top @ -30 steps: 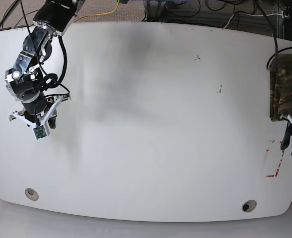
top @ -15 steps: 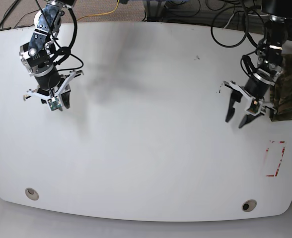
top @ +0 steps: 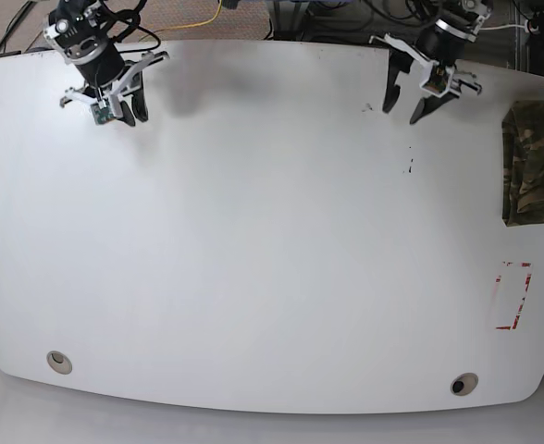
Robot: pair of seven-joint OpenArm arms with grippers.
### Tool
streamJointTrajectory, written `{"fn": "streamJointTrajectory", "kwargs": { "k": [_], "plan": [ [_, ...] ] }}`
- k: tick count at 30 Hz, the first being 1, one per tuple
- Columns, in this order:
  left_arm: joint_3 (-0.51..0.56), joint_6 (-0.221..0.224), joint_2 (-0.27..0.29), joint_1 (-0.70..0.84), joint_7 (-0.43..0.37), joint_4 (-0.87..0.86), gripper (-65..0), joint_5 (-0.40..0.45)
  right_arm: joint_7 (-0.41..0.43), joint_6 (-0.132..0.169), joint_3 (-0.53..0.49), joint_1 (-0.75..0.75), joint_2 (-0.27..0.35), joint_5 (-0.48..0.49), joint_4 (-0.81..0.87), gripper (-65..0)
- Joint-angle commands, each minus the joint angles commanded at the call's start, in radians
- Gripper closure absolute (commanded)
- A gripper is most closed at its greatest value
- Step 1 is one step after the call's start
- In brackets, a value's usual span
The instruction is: Layout the t-shirt on the table in an organized manner, then fold the t-shirt properly
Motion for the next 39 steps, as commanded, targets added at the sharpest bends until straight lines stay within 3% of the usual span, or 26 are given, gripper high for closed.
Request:
{"fn": "streamJointTrajectory", "kwargs": {
  "k": [14,22,25,30,34,39],
  "plan": [
    [0.017,0.000,0.006,0.396,0.000,0.000,-25.1,0.002,-0.040,0.000,0.032,-0.400,0.005,0.264,-0.002,-10.9],
    [0.048,0.000,0.002,0.453,0.003,-0.115,-25.1,0.003,-0.049,0.000,0.006,-0.517,0.003,0.285,-0.041,-10.9],
    [0.066,0.000,0.000,0.397,0.003,-0.206,-25.1,0.003,-0.049,0.000,-0.028,-0.512,0.014,0.252,-0.083,-10.9],
    [0.106,0.000,0.000,0.279,0.005,-0.376,-25.1,0.003,-0.049,0.000,-0.100,-0.459,0.008,0.109,-0.164,-10.9],
    [0.149,0.000,0.005,0.155,0.063,-0.535,-25.1,0.003,-0.043,0.000,-0.143,-0.390,0.006,0.003,-0.287,-10.9],
    [0.207,0.002,0.008,0.014,0.110,-0.713,-25.1,0.003,-0.034,0.000,-0.153,-0.292,0.006,-0.043,-0.457,-10.9]
  ]
}}
